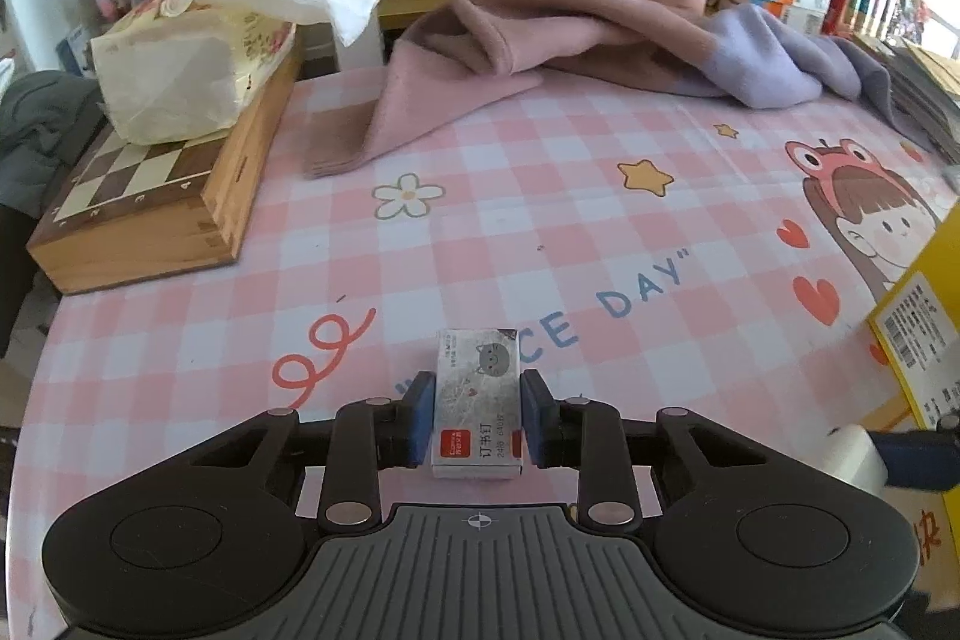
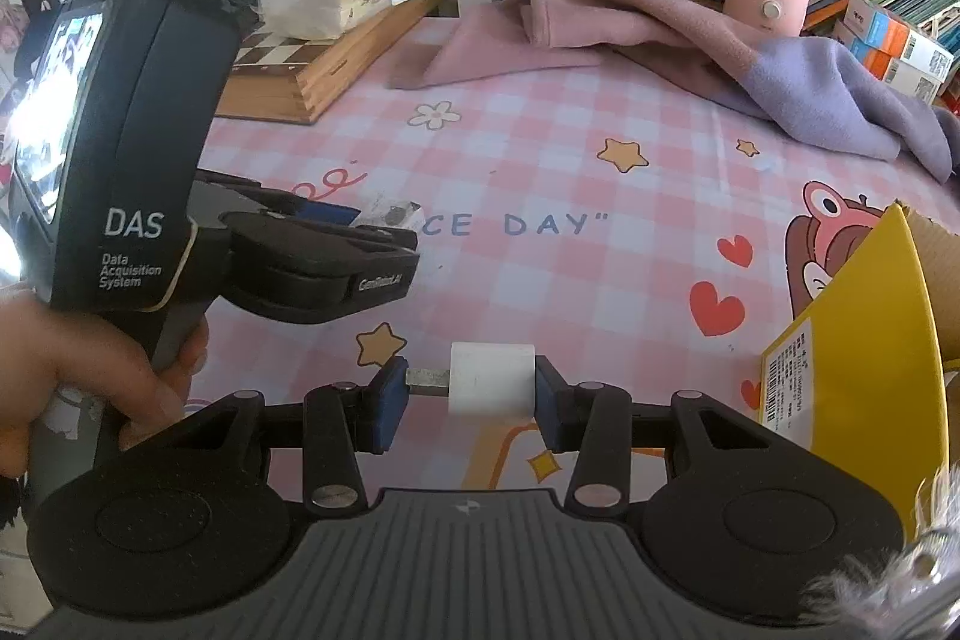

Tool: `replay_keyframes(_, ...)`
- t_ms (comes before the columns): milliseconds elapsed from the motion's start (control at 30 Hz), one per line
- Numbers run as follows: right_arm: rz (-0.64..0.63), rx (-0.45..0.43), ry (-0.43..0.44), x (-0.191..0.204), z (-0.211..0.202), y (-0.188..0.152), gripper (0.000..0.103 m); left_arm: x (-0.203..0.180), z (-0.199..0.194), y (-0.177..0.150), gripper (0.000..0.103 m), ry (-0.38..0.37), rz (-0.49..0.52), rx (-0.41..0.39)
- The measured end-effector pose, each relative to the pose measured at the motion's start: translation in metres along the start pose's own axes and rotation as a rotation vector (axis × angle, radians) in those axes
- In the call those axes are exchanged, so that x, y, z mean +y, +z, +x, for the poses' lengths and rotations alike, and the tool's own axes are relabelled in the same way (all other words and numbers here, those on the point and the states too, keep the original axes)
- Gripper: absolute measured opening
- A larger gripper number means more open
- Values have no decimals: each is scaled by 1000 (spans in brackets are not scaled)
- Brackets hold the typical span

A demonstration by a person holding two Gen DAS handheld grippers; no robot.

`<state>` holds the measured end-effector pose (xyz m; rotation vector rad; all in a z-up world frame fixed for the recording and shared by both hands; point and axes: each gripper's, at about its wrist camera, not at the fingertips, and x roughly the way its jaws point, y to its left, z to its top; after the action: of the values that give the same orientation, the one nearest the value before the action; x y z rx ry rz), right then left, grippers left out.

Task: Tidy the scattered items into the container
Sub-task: 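Grasp the white block with the right tool while the left tool grasps the white card, then lift the white block and card and carry them toward the yellow box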

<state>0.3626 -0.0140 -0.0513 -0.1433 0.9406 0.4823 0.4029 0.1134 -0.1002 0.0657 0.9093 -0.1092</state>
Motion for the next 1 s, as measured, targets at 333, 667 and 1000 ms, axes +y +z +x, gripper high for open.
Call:
replay_keyframes(333,-24,-29,13,6,-12,-2,41,5,-49,-4,28,-49,-21,-60)
replay_keyframes(667,-24,-128,4,9,-66,-22,41,18,-129,-37,28,-118,-158,-108)
replay_keyframes(1000,17,-171,3,14,-124,-62,41,13,-193,-85,28,-249,-291,-136)
